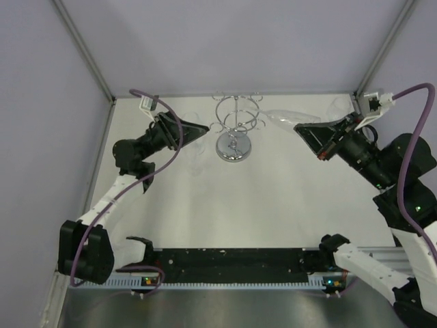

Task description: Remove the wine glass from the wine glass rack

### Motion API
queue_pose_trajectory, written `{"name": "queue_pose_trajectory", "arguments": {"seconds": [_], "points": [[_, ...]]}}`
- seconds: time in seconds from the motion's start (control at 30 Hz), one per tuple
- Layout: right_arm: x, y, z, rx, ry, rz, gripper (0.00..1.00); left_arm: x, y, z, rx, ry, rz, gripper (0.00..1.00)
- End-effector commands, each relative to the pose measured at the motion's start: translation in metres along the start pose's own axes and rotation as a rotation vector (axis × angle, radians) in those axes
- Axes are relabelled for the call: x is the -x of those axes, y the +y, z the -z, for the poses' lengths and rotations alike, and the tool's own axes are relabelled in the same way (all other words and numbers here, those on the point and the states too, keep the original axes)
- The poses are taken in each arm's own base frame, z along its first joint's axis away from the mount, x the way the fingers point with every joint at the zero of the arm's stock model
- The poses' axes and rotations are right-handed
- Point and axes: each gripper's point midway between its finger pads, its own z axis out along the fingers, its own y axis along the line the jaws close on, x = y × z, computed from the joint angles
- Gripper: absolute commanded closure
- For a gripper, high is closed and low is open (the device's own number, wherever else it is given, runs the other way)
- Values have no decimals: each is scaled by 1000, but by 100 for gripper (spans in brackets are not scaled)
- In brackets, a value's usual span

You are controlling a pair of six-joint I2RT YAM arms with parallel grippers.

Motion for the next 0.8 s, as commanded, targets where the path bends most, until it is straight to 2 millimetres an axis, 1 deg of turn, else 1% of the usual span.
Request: {"name": "queue_pose_trajectory", "arguments": {"seconds": [0.0, 0.13, 0.17, 0.27, 0.4, 0.47, 0.53, 0.6, 0.67, 0.77], "points": [[7, -44, 3, -243, 13, 125, 100, -1, 17, -3, 68, 35, -44, 44], [8, -77, -5, -398, 39, 185, 100, -8, 41, 0, 151, 55, -18, 43], [9, -85, -6, -439, 49, 201, 100, -12, 46, 1, 170, 68, 4, 43], [5, -111, -16, -548, 115, 261, 100, -24, 61, 6, 221, 98, 28, 44], [-15, -143, -35, -644, 223, 299, 100, -38, 84, 19, 353, 136, 20, 44], [-28, -162, -44, -688, 283, 306, 100, -42, 92, 27, 433, 165, -15, 44], [-38, -182, -49, -730, 333, 300, 100, -45, 100, 37, 524, 191, -45, 44], [-51, -199, -55, -742, 392, 284, 100, -46, 103, 46, 597, 214, -80, 44], [-64, -214, -61, -742, 459, 267, 100, -46, 100, 51, 628, 234, -114, 44], [-79, -237, -70, -767, 527, 254, 100, -46, 100, 59, 678, 245, -141, 44]]}}
